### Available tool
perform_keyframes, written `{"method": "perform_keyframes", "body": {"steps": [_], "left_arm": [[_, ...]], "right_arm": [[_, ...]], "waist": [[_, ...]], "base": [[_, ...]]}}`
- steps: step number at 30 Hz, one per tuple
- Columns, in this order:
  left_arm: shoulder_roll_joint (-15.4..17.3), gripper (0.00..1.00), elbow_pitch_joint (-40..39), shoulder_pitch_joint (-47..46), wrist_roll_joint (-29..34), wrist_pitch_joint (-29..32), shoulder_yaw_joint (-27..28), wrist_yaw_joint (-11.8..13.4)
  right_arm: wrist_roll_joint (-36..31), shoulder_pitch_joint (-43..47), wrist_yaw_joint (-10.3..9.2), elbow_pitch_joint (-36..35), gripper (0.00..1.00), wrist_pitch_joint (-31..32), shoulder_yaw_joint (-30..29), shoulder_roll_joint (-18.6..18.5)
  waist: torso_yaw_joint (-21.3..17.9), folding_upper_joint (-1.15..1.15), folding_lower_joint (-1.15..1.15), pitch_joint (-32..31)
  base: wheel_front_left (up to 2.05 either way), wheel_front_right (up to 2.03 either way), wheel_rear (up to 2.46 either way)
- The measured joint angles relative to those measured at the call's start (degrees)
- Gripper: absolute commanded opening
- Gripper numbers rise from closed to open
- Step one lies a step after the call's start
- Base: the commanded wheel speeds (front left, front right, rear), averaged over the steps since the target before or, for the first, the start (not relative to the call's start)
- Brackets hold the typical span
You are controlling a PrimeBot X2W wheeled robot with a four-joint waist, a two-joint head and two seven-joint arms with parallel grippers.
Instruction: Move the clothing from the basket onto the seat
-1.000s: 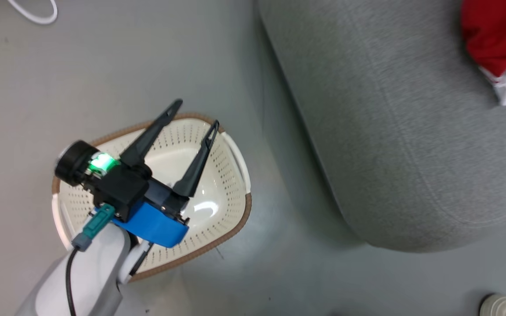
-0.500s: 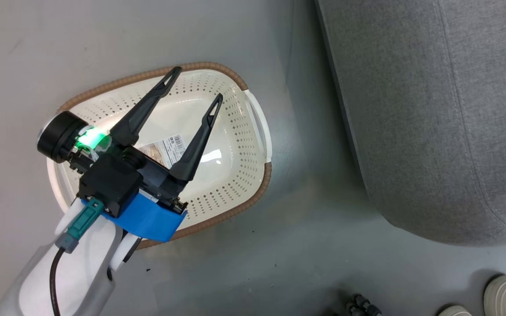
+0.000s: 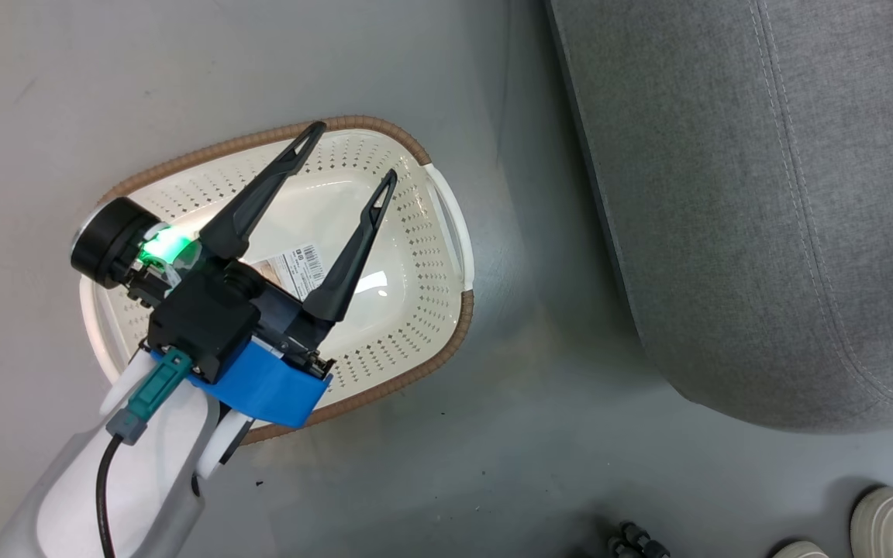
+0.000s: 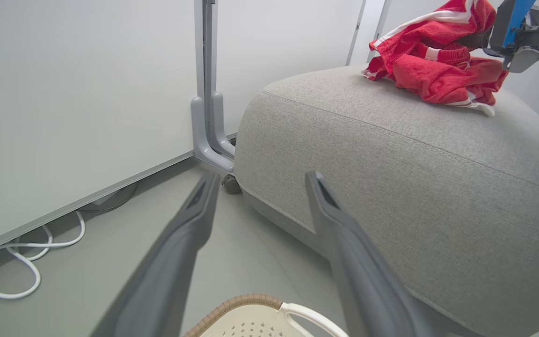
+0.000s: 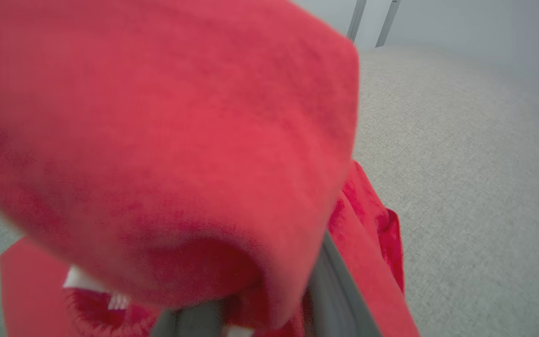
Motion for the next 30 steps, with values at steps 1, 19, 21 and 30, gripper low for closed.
{"method": "perform_keyframes", "body": {"steps": [1, 19, 21, 30], "left_arm": [[-0.07, 1.00, 0.08, -0.01, -0.01, 0.00, -0.14, 0.00], [-1.48, 1.00, 3.23, -0.60, -0.75, -1.09, -0.94, 0.18], [-1.82, 1.00, 4.05, -0.60, -1.02, -1.21, -0.94, 0.21], [-6.68, 1.00, 9.21, 2.32, -3.13, -1.88, 0.03, 0.13]], "right_arm": [[0.05, -0.26, 0.00, 0.37, 1.00, -0.09, 0.20, -0.11], [2.61, -1.13, 0.00, 4.23, 1.00, -1.55, 5.01, -1.36], [2.61, -1.06, 0.00, 4.21, 1.00, -1.82, 5.87, -1.21], [2.64, 4.47, 0.00, 3.25, 1.00, -2.09, 12.43, -0.19]], "waist": [[-0.01, 0.00, 0.00, -0.02], [0.69, 0.00, 0.00, -2.80], [0.69, 0.00, 0.00, -3.60], [1.20, 0.00, -0.01, -10.97]], "base": [[0.00, 0.00, 0.00], [0.00, 0.00, 0.00], [0.00, 0.00, 0.00], [0.00, 0.00, 0.00]]}}
